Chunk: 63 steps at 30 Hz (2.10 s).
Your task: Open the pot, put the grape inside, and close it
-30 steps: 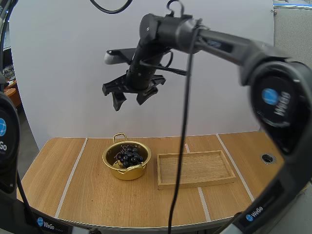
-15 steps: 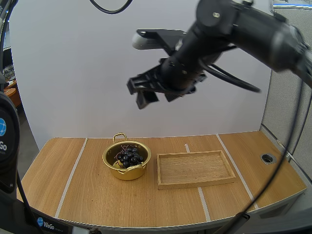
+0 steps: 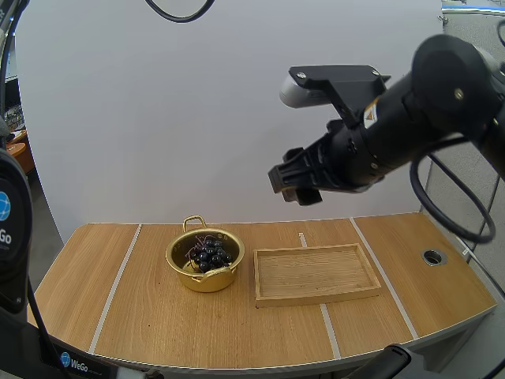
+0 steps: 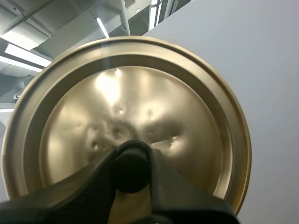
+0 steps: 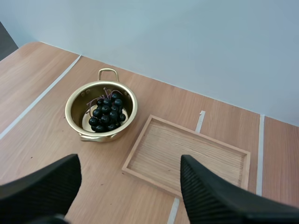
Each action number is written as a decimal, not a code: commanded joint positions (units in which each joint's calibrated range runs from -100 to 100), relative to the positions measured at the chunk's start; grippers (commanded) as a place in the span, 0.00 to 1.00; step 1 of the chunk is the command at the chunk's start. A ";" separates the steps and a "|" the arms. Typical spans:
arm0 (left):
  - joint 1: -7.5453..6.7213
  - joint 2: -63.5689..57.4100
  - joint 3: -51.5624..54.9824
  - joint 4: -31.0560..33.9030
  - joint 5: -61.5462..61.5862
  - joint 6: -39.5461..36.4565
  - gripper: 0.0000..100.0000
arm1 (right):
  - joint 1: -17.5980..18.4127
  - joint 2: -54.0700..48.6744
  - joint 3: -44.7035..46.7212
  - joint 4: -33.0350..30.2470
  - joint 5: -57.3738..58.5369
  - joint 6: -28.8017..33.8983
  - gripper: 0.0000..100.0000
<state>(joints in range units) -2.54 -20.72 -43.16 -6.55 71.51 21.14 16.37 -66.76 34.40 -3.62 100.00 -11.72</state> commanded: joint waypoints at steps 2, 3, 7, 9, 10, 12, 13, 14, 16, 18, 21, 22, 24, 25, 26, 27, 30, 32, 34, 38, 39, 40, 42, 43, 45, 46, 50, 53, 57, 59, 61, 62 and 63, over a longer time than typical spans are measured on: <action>-0.18 -0.28 -0.38 0.47 -1.44 -0.48 0.00 | -0.23 -2.15 3.09 2.55 0.00 0.17 0.46; -0.18 -0.28 -0.38 0.47 -1.44 -0.48 0.00 | -0.23 -2.51 4.05 3.62 0.00 0.17 0.28; -0.18 -0.28 -0.38 0.47 -1.44 -0.48 0.00 | -0.23 -3.04 6.70 4.63 0.00 -0.51 0.00; -0.18 -0.28 -0.38 0.47 -1.44 -0.48 0.00 | -0.23 -3.09 7.46 3.62 0.00 -0.51 0.00; -0.18 -0.28 -0.38 0.47 -1.44 -0.48 0.00 | -0.23 -3.09 7.55 3.62 0.00 -0.51 0.00; -0.18 -0.28 -0.38 0.47 -1.44 -0.48 0.00 | -0.23 -3.24 7.55 5.29 0.00 -0.89 0.00; -0.18 -0.28 -0.38 0.47 -1.44 -0.48 0.00 | -0.23 -3.38 7.55 6.18 0.00 -1.33 0.00; -0.18 -0.28 -0.38 0.47 -1.44 -0.48 0.00 | -0.23 -3.78 7.55 7.25 0.00 -1.80 0.00; -0.18 -0.28 -0.38 0.47 -1.44 -0.48 0.00 | -0.23 -5.00 7.55 8.02 0.00 -1.90 0.00; -0.18 -0.28 -0.38 0.47 -1.44 -0.48 0.00 | -0.23 -7.08 7.71 8.02 0.00 -1.90 0.00; -0.18 -0.28 -0.38 0.47 -1.44 -0.48 0.00 | -0.49 -11.16 9.30 8.02 0.00 -2.07 0.00; -0.18 -0.28 -0.38 0.47 -1.44 -0.48 0.00 | -0.77 -12.34 10.06 8.02 0.00 -2.07 0.00; -0.18 -0.28 -0.38 0.47 -1.44 -0.48 0.00 | -0.96 -14.22 11.70 8.14 0.00 -2.07 0.00; -0.18 -0.28 -0.38 0.47 -1.44 -0.48 0.00 | -0.96 -15.14 12.49 8.56 0.00 -2.22 0.00; -0.18 -0.28 -0.38 0.47 -1.44 -0.48 0.00 | -0.96 -15.50 13.26 8.72 0.00 -2.45 0.00; -0.18 -0.28 -0.38 0.47 -1.44 -0.48 0.00 | -0.96 -15.67 13.95 9.32 0.00 -2.79 0.00; -0.18 -0.28 -0.38 0.47 -1.44 -0.48 0.00 | -0.96 -15.67 15.21 10.84 0.00 -3.28 0.00; -0.18 -0.28 -0.38 0.47 -1.44 -0.48 0.00 | -0.96 -15.67 15.97 11.74 0.00 -4.01 0.00; -0.18 -0.28 -0.38 0.47 -1.44 -0.48 0.00 | -0.96 -15.67 16.51 11.88 0.00 -4.11 0.00; -0.18 -0.28 -0.38 0.47 -1.44 -0.48 0.00 | -0.96 -15.67 17.65 11.88 0.00 -4.24 0.00; -0.18 -0.28 -0.38 0.47 -1.44 -0.48 0.00 | -0.96 -15.67 17.99 11.88 0.00 -4.24 0.00; -0.18 -0.28 -0.38 0.47 -1.44 -0.48 0.00 | -0.96 -15.67 17.99 11.88 0.00 -4.24 0.00; -0.18 -0.28 -0.38 0.47 -1.44 -0.48 0.00 | -0.96 -15.67 18.17 11.88 0.00 -4.24 0.00; -0.18 -0.28 -0.38 0.36 -1.42 -0.48 0.00 | -0.96 -15.67 18.17 11.88 0.00 -4.24 0.00; -0.18 -0.28 -0.38 -0.06 0.51 -0.48 0.00 | -0.96 -15.67 18.14 11.88 0.00 -4.24 0.00; -0.18 -0.28 -0.38 -0.06 2.67 -0.48 0.00 | -0.96 -15.67 18.14 11.88 0.00 -4.24 0.00; -0.18 -0.28 -0.38 0.73 16.91 -0.48 0.00 | -0.96 -15.67 18.14 11.77 0.00 -4.24 0.00; -0.18 0.01 -0.38 0.85 28.49 0.69 0.00 | -0.96 -15.67 18.14 11.57 0.00 -4.24 0.00; -0.18 1.65 -0.38 0.85 28.49 2.52 0.00 | -0.96 -15.67 18.14 11.57 0.00 -4.24 0.00; -0.18 2.91 -0.38 0.45 28.49 2.52 0.00 | -0.96 -15.67 18.14 11.57 0.00 -4.24 0.00; -0.18 3.64 1.08 0.61 28.49 1.67 0.00 | -0.96 -15.67 18.14 11.57 0.00 -4.24 0.00; -0.18 3.64 2.10 0.72 28.49 1.67 0.00 | -0.96 -15.67 18.14 11.57 0.00 -4.24 0.00; -0.18 3.64 3.68 0.81 28.49 1.67 0.00 | -0.96 -15.67 18.14 11.57 0.00 -4.24 0.00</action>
<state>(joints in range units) -2.54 -17.49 -41.80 -6.22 100.00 23.48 15.57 -81.91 52.47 7.90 100.00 -15.37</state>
